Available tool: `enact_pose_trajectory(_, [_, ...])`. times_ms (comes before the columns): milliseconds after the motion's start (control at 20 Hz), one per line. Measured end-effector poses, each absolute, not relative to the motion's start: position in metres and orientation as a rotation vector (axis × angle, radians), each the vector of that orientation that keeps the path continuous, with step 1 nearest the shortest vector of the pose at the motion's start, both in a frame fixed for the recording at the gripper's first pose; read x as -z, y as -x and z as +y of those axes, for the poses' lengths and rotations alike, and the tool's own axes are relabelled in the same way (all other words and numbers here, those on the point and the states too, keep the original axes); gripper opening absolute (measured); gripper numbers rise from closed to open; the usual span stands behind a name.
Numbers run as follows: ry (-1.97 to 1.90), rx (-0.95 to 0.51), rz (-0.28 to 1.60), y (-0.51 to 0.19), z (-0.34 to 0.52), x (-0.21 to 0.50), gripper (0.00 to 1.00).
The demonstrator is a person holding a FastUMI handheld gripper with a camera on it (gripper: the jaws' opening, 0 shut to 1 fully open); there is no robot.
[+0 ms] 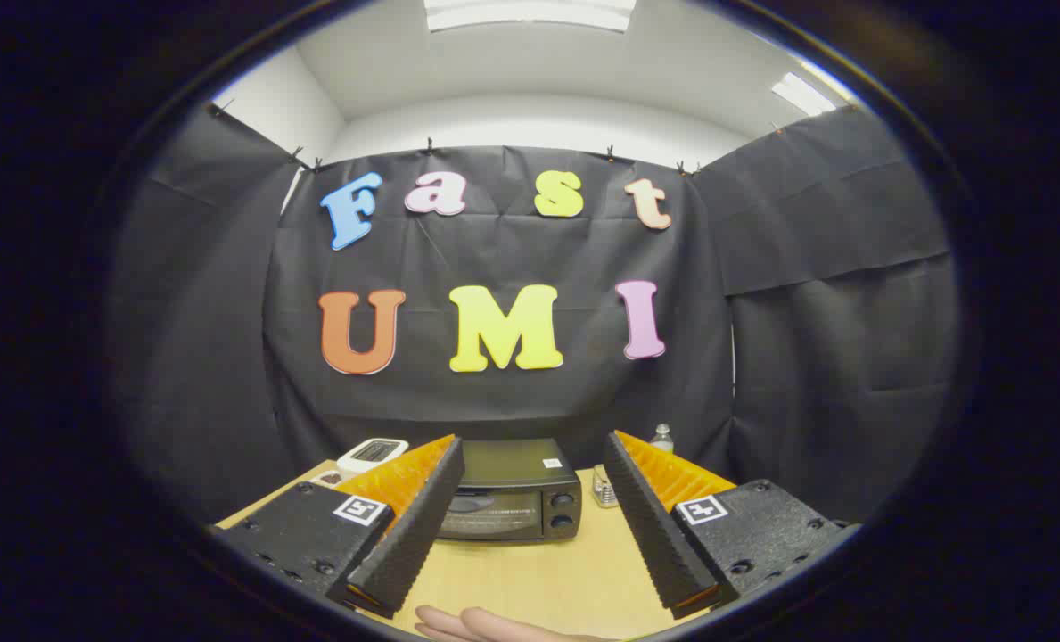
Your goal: Open the toaster oven, put the food inside, and close the toaster oven door.
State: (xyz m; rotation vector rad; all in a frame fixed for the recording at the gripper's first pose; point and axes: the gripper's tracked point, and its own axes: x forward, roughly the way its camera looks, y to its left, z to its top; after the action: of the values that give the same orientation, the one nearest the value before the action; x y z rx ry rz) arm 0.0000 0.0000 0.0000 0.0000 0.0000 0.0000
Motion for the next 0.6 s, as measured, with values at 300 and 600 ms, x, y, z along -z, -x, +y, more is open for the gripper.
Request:
enact_pose_trajectory(300, [-0.032, -0.012, 0.007, -0.008, 0.013, 0.007, 1.0])
enact_pose_trajectory(600, [-0.026, -0.023, -0.004, -0.028, 0.033, 0.018, 1.0])
